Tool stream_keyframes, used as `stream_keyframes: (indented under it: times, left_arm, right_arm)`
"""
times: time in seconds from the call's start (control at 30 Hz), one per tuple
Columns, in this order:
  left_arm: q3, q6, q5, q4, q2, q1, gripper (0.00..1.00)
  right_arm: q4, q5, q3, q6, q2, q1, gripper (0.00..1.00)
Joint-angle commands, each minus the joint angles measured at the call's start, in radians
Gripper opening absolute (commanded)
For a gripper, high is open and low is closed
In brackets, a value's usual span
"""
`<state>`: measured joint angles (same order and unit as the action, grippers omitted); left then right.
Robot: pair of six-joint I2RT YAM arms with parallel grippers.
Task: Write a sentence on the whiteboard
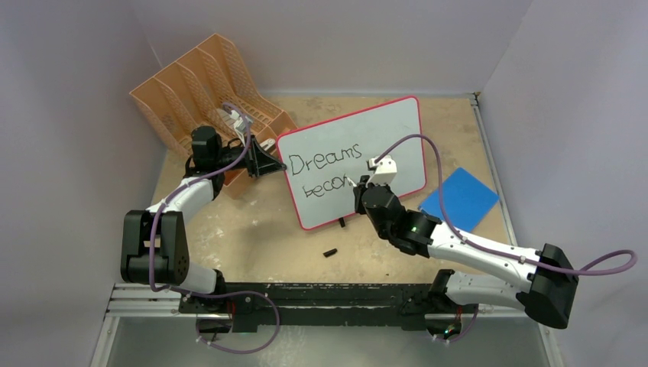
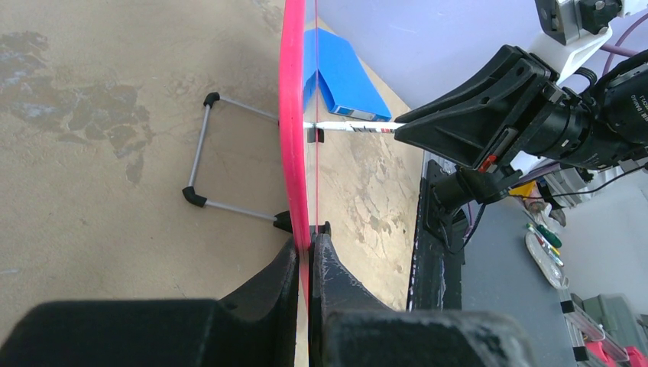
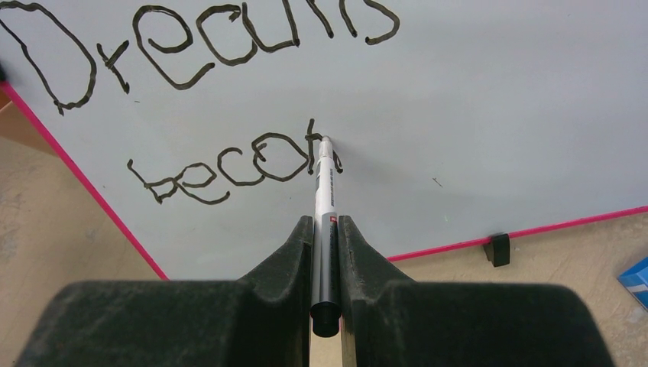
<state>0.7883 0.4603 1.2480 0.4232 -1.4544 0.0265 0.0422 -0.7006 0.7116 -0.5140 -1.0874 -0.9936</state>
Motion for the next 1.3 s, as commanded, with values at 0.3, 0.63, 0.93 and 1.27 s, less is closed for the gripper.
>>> stream_keyframes:
  times: [0.3, 0.63, 0.93, 1.27]
  left_arm:
    - [0.029, -0.035, 0.001, 0.010, 0.023, -0.002, 0.00]
    - [0.029, -0.037, -0.001, 0.008, 0.023, -0.003, 0.00]
    - [0.030, -0.038, -0.001, 0.006, 0.024, -0.003, 0.00]
    - [0.030, -0.038, -0.004, 0.005, 0.023, -0.003, 0.00]
  right_arm:
    - [0.032, -0.062, 0.015, 0.009, -0.011, 0.017, 0.00]
    - [0.011, -0.079, 0.008, -0.002, 0.010, 0.034, 0.00]
    - [-0.038, -0.056, -0.003, -0.046, 0.020, 0.036, 0.00]
    - [-0.106, -0.014, -0.010, -0.094, 0.018, 0.036, 0.00]
